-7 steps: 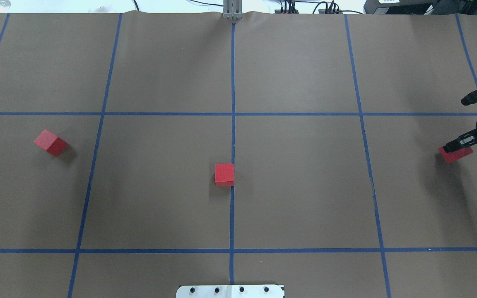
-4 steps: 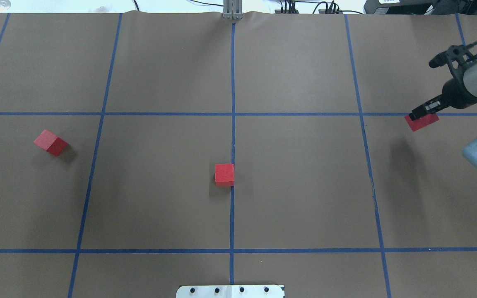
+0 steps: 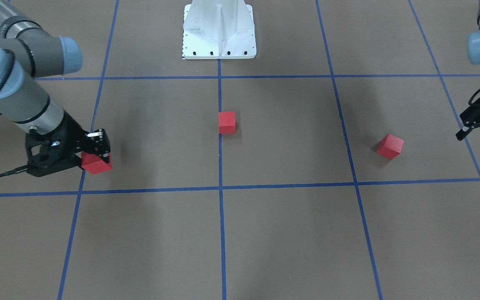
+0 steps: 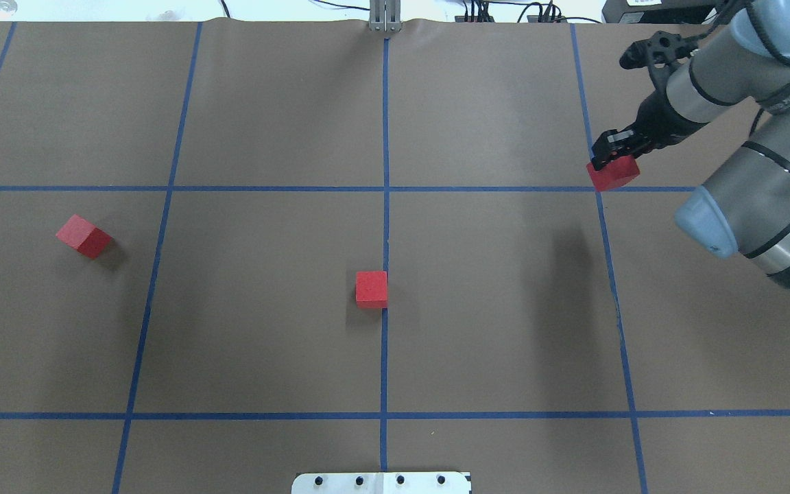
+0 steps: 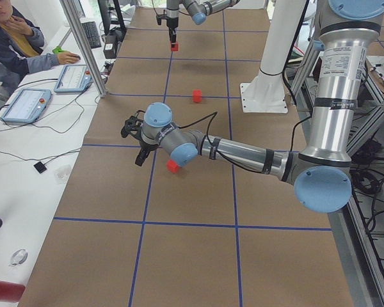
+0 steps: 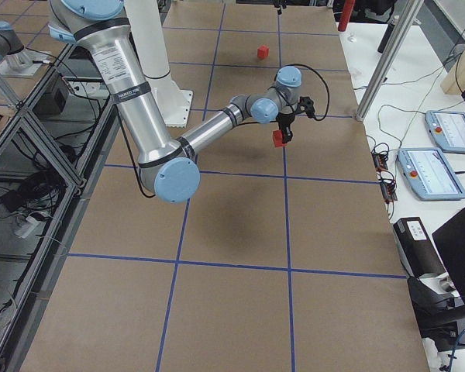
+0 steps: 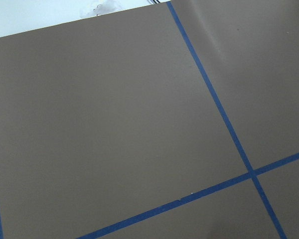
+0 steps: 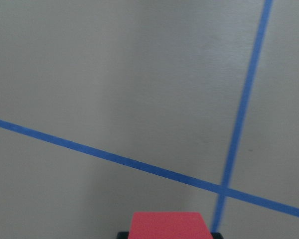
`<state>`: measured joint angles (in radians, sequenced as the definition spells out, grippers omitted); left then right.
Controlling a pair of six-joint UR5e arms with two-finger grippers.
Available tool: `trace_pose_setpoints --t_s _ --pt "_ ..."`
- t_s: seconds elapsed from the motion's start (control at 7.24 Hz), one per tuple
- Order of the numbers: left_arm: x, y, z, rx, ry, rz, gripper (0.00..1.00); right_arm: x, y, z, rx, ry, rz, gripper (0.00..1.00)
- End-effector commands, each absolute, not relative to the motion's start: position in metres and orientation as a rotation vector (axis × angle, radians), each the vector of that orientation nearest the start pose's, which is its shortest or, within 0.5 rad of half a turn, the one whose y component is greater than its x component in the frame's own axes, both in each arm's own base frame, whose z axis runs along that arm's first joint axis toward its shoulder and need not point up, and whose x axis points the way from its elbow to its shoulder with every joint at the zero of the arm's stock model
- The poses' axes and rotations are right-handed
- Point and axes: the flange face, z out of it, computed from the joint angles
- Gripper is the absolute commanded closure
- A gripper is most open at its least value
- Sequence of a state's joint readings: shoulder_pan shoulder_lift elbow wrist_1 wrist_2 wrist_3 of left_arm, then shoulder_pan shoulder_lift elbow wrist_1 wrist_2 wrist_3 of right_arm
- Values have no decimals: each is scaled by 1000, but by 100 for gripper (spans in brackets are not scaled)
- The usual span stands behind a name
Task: Form red blocks into L shape at center
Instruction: 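Carry the red cube to the center and place it beyond the first cube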
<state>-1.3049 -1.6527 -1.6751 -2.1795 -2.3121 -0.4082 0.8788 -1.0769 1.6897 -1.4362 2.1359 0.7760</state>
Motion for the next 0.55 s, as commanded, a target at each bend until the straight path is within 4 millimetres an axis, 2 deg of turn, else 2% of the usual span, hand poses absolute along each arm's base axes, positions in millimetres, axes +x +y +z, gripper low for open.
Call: trace_pose_setpoints --t_s 0.0,0.28,0.41 --pt "79 -540 496 476 910 165 0 -452 -508 231 165 -900 47 100" --pt "78 -537 501 471 907 164 0 -521 -487 185 43 -812 116 100" --pt "78 -537 501 468 907 162 0 -553 -474 173 53 -782 164 100"
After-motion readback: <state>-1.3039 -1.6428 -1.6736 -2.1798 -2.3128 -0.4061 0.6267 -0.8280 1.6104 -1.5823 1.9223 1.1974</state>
